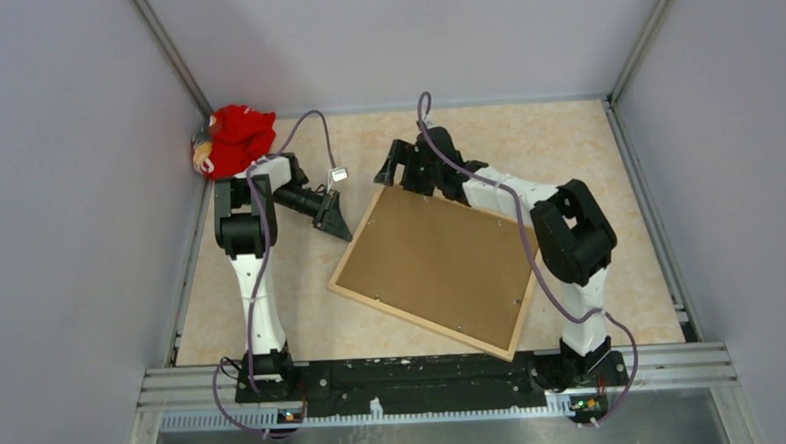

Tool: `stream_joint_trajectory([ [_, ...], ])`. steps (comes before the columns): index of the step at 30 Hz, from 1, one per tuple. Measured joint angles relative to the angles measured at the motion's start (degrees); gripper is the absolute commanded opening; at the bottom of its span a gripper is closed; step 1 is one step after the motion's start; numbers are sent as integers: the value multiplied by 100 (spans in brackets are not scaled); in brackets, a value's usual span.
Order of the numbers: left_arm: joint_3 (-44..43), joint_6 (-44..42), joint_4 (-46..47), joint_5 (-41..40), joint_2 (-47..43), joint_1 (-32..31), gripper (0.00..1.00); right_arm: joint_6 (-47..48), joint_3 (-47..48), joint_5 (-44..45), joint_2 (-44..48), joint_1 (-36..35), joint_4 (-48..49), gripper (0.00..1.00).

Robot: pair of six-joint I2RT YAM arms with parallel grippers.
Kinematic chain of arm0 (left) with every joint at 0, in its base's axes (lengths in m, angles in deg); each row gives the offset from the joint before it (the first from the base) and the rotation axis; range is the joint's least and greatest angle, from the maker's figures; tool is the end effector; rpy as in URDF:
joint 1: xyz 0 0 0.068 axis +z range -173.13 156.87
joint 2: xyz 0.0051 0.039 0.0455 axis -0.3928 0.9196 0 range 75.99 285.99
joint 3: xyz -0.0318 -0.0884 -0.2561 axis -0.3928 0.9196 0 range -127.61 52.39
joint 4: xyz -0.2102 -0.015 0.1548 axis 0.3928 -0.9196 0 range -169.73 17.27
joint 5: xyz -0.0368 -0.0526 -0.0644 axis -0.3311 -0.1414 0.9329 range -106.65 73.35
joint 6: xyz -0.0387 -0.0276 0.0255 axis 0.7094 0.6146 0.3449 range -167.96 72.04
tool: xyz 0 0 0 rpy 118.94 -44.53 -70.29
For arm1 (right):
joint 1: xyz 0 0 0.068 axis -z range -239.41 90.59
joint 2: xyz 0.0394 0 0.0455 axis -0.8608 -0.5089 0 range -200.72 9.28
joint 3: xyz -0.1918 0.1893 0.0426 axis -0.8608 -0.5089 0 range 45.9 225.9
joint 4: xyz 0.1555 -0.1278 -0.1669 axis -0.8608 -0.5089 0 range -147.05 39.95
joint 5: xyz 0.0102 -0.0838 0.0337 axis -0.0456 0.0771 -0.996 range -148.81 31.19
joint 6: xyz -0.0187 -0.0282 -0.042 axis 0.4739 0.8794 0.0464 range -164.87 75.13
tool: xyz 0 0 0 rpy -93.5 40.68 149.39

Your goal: Put the photo into the frame

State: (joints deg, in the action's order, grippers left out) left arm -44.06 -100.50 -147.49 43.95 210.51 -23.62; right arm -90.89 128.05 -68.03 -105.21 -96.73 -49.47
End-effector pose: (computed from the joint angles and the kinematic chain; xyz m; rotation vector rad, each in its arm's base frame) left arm 0.3992 -0.0345 0.1135 0.8712 2.4224 -1.5692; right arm 0.3634 0.2844 0.2159 0.0713 2.2951 0.9873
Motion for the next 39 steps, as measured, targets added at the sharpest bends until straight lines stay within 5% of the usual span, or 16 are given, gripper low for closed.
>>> stream_joint_trajectory([
  [9,0,2,0,2,0,0,13,822,15,796,46,308,-715,87],
  [33,-31,4,-28,-28,0,0,15,1390,490,946,-573,245,-1084,87],
  [36,-120,9,-44,-114,0,24,36,1818,330,1054,-299,151,-1126,87],
  [37,-184,15,-39,-162,0,39,56,2002,205,1086,-125,94,-1139,87],
  [38,-247,7,-26,-192,-2,68,93,2173,79,1119,68,22,-1150,87],
  [39,-313,-20,-17,-223,-2,107,98,2387,-103,1150,317,-90,-1156,87],
])
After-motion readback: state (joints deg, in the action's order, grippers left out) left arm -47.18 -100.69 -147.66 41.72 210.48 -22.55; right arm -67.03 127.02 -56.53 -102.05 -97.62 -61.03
